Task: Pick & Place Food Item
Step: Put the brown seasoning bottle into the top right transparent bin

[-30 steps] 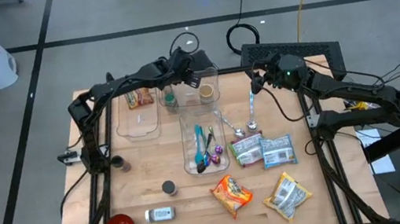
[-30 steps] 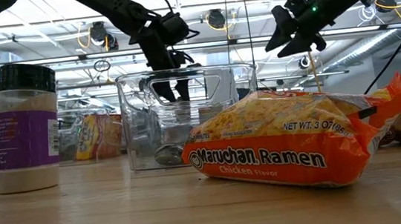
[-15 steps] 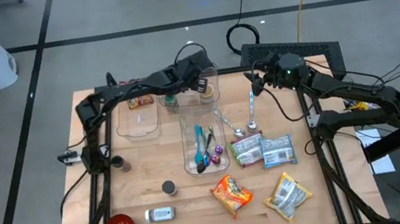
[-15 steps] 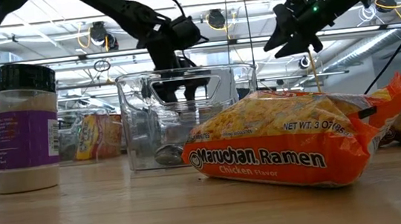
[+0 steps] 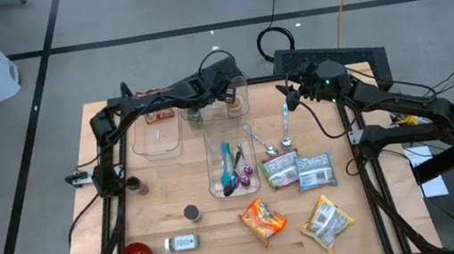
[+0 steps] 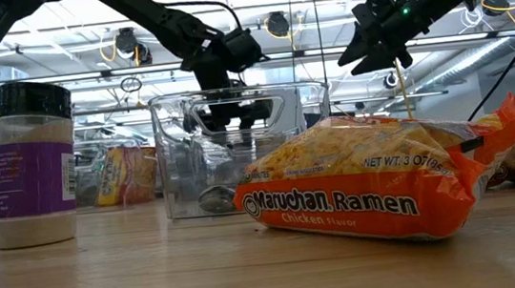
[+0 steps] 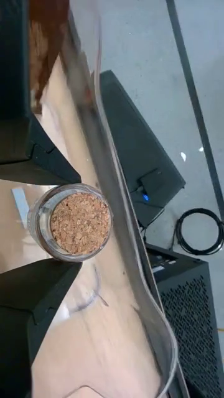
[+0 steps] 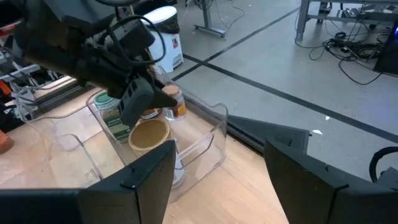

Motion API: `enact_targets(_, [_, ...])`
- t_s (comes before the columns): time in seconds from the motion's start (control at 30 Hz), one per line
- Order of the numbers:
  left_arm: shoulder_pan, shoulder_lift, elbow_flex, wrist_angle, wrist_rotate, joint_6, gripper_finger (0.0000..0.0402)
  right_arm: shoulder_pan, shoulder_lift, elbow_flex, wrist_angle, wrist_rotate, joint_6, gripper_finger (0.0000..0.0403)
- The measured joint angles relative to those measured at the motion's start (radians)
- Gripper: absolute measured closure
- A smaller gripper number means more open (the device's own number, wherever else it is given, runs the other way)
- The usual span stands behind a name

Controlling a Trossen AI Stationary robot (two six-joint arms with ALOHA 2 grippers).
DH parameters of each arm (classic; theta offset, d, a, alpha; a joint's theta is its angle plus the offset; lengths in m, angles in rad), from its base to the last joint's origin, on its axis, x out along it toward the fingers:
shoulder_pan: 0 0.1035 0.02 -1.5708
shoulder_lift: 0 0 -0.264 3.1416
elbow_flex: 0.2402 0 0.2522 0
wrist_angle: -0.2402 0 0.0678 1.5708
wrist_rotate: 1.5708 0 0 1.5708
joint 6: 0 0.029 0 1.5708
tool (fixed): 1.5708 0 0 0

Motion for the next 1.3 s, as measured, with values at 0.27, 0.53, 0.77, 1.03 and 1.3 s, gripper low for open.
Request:
enact_targets(0.27, [0.001,0.018,-0.001,-0.004,0.007,-0.082,0.0227,-0.001,0.0,0.0,-0.01,-0.026,0.009,0.0165])
enact_targets(0.53, [0.01,0.017,0.0,-0.004,0.011,0.081,0.0227,-0.005,0.0,0.0,-0.019,-0.026,0.021,0.0165])
enact_targets(0.77, [0.011,0.004,0.0,-0.084,0.08,0.311,0.0227,-0.005,0.0,0.0,-0.026,-0.026,0.02,0.0165])
enact_targets(1.03, [-0.006,0.001,0.0,-0.069,0.194,0.535,0.0227,-0.005,0.0,0.0,-0.025,-0.024,0.023,0.0165])
enact_targets(1.3, [0.026,-0.001,0.0,-0.045,0.212,0.558,0.0227,-0.005,0.0,0.0,-0.025,-0.02,0.05,0.0165])
